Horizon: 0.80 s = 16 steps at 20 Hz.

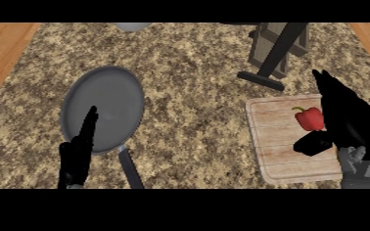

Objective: Pick the bell pepper from the cutting board and place it in the tiered basket

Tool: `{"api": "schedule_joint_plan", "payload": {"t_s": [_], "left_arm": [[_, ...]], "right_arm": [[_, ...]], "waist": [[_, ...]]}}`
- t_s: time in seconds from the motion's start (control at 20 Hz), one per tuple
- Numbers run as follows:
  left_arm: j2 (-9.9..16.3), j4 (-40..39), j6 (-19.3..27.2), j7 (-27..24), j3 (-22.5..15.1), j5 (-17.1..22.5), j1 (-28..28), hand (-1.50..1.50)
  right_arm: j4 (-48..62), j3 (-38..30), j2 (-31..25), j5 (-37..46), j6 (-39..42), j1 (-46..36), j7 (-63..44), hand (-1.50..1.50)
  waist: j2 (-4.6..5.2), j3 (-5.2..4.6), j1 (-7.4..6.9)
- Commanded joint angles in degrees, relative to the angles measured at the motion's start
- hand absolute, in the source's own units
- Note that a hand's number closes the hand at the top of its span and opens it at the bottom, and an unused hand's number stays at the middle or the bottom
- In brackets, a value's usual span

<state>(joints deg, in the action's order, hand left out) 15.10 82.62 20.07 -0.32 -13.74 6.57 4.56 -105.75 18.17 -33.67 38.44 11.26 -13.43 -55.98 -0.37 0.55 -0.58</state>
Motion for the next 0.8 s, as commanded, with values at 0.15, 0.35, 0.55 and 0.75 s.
{"api": "schedule_joint_plan", "payload": {"t_s": [0.15, 0.35, 0.55, 0.75], "left_arm": [[0.5, -1.4, -2.5, 3.4, 1.4, 0.8, -1.9, 0.0], [-3.3, -3.5, 0.0, 1.0, 0.4, -1.4, -1.1, 0.0], [-1.2, -4.7, -3.3, -0.1, 3.2, -0.1, -1.5, 0.0], [-3.2, -4.7, -3.2, -1.2, 1.7, -1.0, 0.3, 0.0]], "right_arm": [[4.9, -2.2, 0.4, -1.5, 8.4, -2.5, -3.0, -1.5], [7.4, -1.4, 3.9, 0.9, 7.1, -2.0, -2.4, -1.5], [7.5, -2.6, 5.7, 0.0, 12.1, -6.9, -5.5, -1.5], [10.6, -4.2, 4.1, 1.7, 8.7, -1.3, 1.3, -1.5]], "waist": [[0.4, -0.57, 0.44], [0.42, -0.57, 0.39], [0.4, -0.59, 0.31], [0.42, -0.57, 0.58]]}}
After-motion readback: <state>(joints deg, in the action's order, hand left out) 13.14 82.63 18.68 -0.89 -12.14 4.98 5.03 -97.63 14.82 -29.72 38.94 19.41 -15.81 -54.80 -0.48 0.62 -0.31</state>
